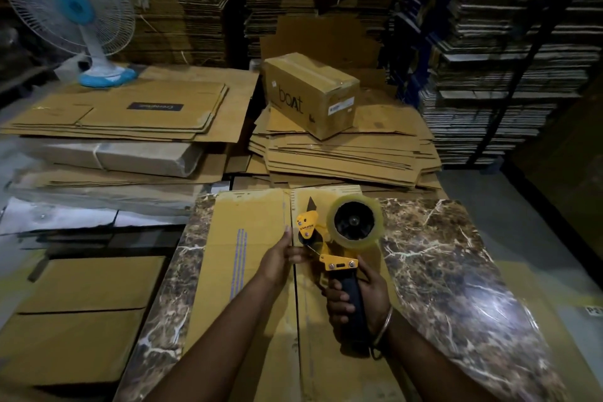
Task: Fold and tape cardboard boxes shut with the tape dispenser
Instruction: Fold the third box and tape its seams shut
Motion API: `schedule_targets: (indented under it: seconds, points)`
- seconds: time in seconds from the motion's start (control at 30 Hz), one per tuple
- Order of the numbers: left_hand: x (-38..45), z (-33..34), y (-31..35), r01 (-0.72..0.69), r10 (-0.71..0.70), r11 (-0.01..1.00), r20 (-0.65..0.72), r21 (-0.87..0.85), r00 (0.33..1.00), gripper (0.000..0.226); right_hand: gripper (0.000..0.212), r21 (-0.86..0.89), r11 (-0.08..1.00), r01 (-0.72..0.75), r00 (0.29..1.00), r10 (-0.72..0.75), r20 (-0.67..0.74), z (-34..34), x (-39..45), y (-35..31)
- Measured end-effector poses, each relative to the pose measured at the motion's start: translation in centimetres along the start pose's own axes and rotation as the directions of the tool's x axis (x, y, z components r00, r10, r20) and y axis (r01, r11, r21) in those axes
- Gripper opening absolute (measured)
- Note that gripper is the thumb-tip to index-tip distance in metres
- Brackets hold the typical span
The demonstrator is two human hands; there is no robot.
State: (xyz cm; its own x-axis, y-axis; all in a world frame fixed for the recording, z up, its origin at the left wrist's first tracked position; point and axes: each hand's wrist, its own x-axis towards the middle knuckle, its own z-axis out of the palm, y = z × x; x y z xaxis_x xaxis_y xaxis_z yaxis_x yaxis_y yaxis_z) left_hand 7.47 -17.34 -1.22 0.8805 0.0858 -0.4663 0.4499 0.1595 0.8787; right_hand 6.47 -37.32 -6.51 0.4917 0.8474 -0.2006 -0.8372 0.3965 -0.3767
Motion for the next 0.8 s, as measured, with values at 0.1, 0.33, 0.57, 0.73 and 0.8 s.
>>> schedule_targets:
  seconds: [0.1,0.33,0.57,0.73,0.8]
  points:
    - [0.3,0.1,0.3,0.02,-0.021,1.0,0.037,0.01,0.999,0.035,0.061,0.002,1.0,-0.005,1.0,0.005,-0.014,0.1,0.1,0.0]
    - [2.6,-0.8,-3.4,0.101,-0.108,0.99,0.061,0.1,0.992,0.063,0.062,0.013,1.0,0.002,1.0,-0.001,-0.009,-0.2,0.1,-0.1]
    - [0.5,-0.3,-0.7,0.108,-0.114,0.992,0.103,0.063,0.988,0.033,0.062,0.035,0.999,0.008,0.999,-0.01,0.04,-0.6,0.2,-0.1]
    - [0.9,-1.8,0.7,0.074,-0.087,0.986,0.08,0.152,0.993,0.02,0.062,0.022,1.0,0.014,0.998,-0.015,0.056,-0.5,0.1,0.0]
    - [1.0,-2.3,1.7,0.122,-0.142,0.975,0.098,0.188,0.985,0.027,0.062,0.013,1.0,0.014,0.998,-0.015,0.06,-0.3,0.1,-0.1]
